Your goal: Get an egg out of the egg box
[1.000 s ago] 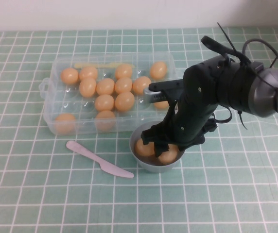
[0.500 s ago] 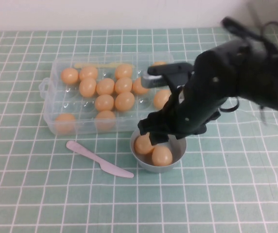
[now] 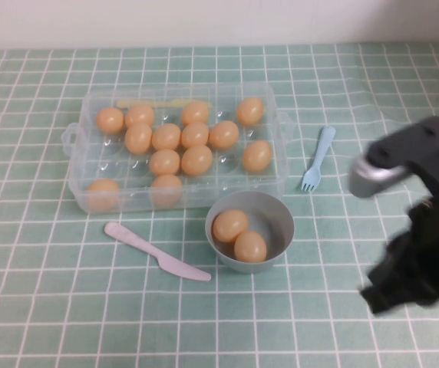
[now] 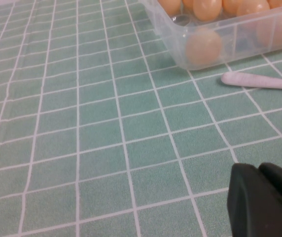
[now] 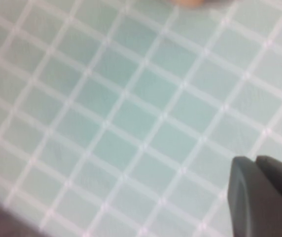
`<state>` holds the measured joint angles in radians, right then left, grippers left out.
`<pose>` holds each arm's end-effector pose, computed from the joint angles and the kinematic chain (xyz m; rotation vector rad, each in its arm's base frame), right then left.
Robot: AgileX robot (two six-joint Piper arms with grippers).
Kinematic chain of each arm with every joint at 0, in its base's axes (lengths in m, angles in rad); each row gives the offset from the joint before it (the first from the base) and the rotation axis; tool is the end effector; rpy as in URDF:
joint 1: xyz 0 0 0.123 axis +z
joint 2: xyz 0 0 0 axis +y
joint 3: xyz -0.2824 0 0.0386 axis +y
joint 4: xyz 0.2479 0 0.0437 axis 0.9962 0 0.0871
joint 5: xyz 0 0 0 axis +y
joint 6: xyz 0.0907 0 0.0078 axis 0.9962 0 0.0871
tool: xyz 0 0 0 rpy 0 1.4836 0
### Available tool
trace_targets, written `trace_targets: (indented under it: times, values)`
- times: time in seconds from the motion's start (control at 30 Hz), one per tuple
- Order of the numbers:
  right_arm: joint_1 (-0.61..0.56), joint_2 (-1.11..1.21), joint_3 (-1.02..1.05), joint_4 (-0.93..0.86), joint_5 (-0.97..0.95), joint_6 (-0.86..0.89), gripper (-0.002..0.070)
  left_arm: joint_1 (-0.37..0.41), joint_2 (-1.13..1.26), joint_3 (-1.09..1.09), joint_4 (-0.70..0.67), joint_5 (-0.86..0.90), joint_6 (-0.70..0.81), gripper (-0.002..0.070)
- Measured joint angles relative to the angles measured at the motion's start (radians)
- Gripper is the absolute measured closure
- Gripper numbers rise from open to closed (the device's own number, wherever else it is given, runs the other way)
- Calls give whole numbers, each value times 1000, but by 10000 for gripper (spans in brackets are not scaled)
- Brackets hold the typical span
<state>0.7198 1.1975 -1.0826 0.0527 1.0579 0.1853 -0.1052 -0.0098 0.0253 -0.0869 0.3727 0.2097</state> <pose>0.1676 0.1525 0.3345 -0.6956 2.6146 0.3564 0.0521 -0.0084 0.1717 0.2399 1.8549 -0.0133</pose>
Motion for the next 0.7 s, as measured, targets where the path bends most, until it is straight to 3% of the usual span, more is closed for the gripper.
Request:
trace_targets:
  times: [0.47, 0.7]
  values:
    - [0, -222, 108, -37, 133, -2, 691, 0, 0, 0, 0, 0, 0, 678]
    - [-8, -241, 158, -141, 39, -4, 692, 0, 0, 0, 0, 0, 0, 678]
